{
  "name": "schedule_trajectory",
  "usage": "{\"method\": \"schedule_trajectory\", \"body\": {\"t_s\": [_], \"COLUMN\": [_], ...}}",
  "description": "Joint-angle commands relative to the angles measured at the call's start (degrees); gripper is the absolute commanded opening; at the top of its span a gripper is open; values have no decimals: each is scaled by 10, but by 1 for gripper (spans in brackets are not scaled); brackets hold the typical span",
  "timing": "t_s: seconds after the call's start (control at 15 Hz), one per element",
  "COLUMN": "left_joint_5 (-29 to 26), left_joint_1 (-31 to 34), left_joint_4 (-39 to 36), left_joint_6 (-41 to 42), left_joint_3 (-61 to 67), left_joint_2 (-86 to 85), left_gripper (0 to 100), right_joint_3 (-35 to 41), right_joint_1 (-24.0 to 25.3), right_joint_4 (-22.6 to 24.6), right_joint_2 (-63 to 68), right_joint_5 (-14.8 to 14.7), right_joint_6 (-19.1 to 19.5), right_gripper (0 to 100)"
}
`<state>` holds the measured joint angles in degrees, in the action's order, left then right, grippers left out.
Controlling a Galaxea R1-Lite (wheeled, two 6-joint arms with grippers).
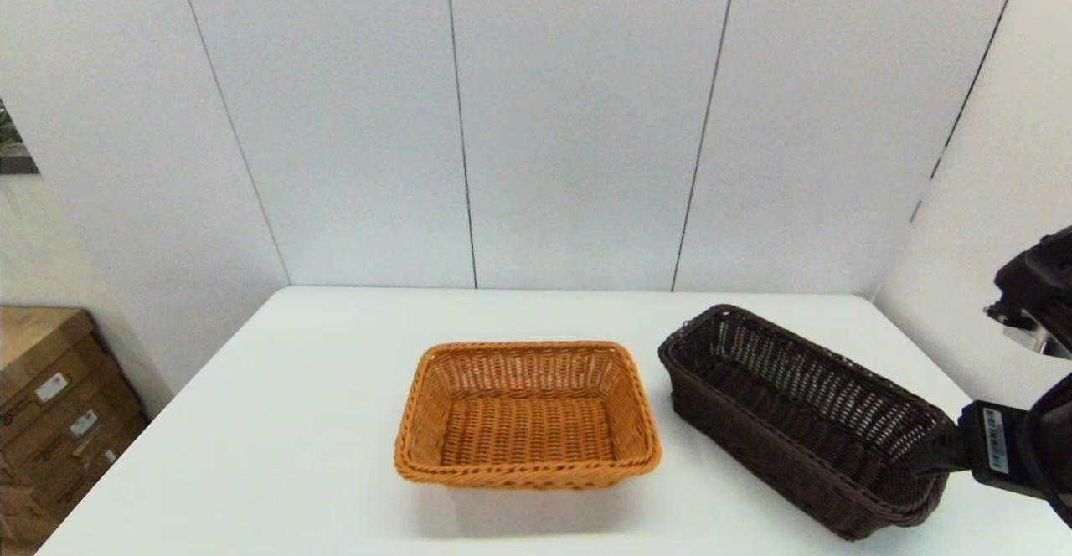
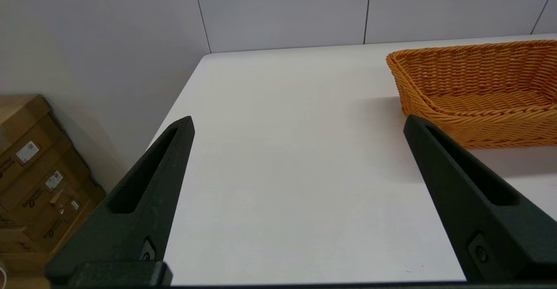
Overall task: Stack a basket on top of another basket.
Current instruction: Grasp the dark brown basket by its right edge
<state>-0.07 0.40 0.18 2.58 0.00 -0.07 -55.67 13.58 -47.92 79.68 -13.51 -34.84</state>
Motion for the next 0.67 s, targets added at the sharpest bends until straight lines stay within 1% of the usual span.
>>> {"method": "schedule_trajectory", "body": {"t_s": [0.07, 0.2, 0.33, 0.47, 0.67], "left_joint_5": [0, 0, 0, 0, 0], "left_joint_1": [0, 0, 0, -1, -1], "left_joint_4": [0, 0, 0, 0, 0], "left_joint_6": [-2, -1, 0, 1, 1], "left_joint_3": [0, 0, 0, 0, 0], "left_joint_2": [1, 1, 1, 1, 1], "left_gripper": [100, 100, 100, 100, 100], "right_joint_3": [6, 10, 10, 3, 5], "right_joint_1": [-2, -2, -5, -5, -6], "right_joint_4": [9, 47, 49, 50, 52], "right_joint_2": [65, 87, 109, 142, 171], "right_joint_5": [-20, -23, -22, -23, -21], "right_joint_6": [-23, -27, -34, -76, -102], "right_gripper": [100, 100, 100, 100, 100]}}
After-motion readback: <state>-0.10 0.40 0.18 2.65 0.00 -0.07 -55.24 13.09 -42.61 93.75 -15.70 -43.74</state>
